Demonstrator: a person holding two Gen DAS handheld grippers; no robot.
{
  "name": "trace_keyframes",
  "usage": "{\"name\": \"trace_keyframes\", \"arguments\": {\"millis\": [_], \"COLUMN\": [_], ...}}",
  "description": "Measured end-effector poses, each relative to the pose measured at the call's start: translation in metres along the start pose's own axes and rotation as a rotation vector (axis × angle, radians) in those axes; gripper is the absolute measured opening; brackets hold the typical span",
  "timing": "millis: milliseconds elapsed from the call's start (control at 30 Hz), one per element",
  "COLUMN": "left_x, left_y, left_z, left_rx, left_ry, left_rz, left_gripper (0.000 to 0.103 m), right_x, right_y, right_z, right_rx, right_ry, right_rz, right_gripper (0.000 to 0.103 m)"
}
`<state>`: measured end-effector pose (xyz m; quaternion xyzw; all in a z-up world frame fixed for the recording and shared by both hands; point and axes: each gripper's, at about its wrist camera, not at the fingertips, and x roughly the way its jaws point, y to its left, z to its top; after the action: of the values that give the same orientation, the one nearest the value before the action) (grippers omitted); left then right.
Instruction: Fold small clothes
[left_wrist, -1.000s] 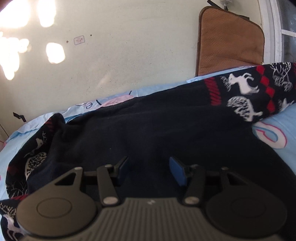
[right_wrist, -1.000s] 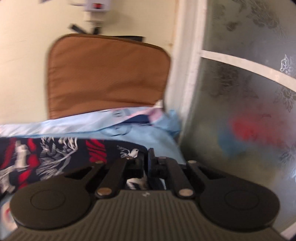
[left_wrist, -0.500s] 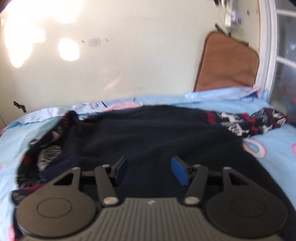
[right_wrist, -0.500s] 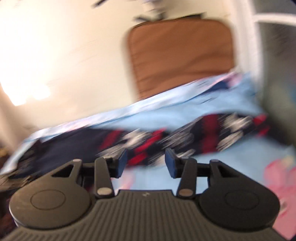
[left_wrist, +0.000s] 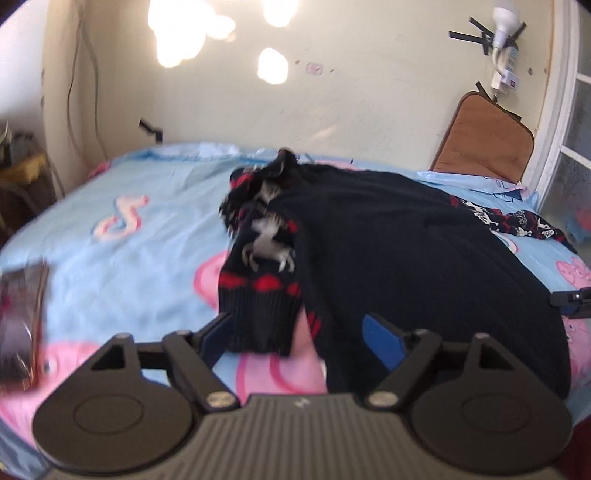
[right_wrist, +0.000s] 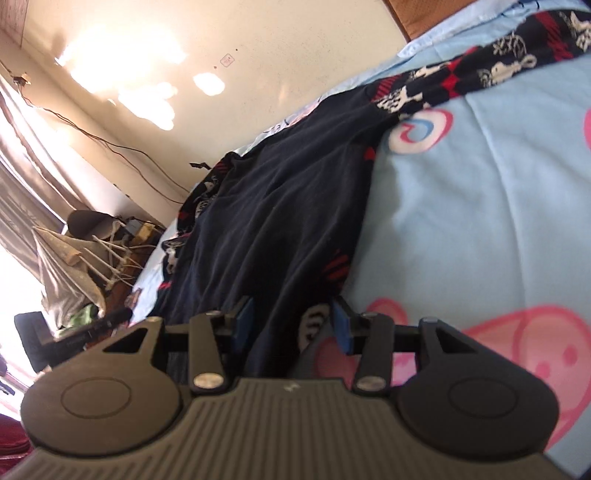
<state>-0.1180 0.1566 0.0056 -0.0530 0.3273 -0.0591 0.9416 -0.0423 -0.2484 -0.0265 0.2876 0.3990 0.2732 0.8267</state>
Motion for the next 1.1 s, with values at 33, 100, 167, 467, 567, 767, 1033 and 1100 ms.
{"name": "trace_keyframes", "arguments": {"millis": [33, 100, 167, 467, 567, 767, 1033, 1100], "left_x": [0.0, 0.005, 0.017, 0.019, 0.022, 0.008, -0.002, 0.006], "left_y": [0.003, 0.007, 0.005, -0.018, -0.021, -0.009, 0.043, 0.05], "left_z": [-0.005, -0.014, -0.02, -0.023, -0.023, -0.019, -0.002, 0.001], "left_rx": [-0.031, -0.101, -0.158, -0.128, -0.116, -0.101, -0.232, -0.263], "left_ry": [0.014, 0.06, 0.12, 0.103, 0.105, 0.059, -0.035, -0.033], "left_rz": [-0.012, -0.065, -0.128, -0.166, -0.161, -0.106, 0.075, 0.066], "left_gripper": [0.08, 0.073, 0.061, 0.009, 0.01, 0.043, 0.046, 0.047], "right_x": [0.003, 0.009, 0.015, -0.066, -0.061, -0.043, -0.061, -0.04], "right_y": [0.001, 0.005, 0.013, 0.04, 0.038, 0.009, 0.021, 0.034], "right_z": [-0.003, -0.007, -0.01, 0.019, 0.013, 0.006, 0.05, 0.056], "right_rx": [0.007, 0.006, -0.019, -0.124, -0.153, -0.148, -0.159, -0.166], "right_ry": [0.009, 0.022, 0.025, -0.211, -0.17, -0.107, -0.289, -0.259], "right_rz": [0.004, 0.014, 0.004, -0.068, -0.18, -0.379, -0.308, -0.25], "right_gripper": [0.049, 0.047, 0.029, 0.01, 0.01, 0.04, 0.043, 0.043]}}
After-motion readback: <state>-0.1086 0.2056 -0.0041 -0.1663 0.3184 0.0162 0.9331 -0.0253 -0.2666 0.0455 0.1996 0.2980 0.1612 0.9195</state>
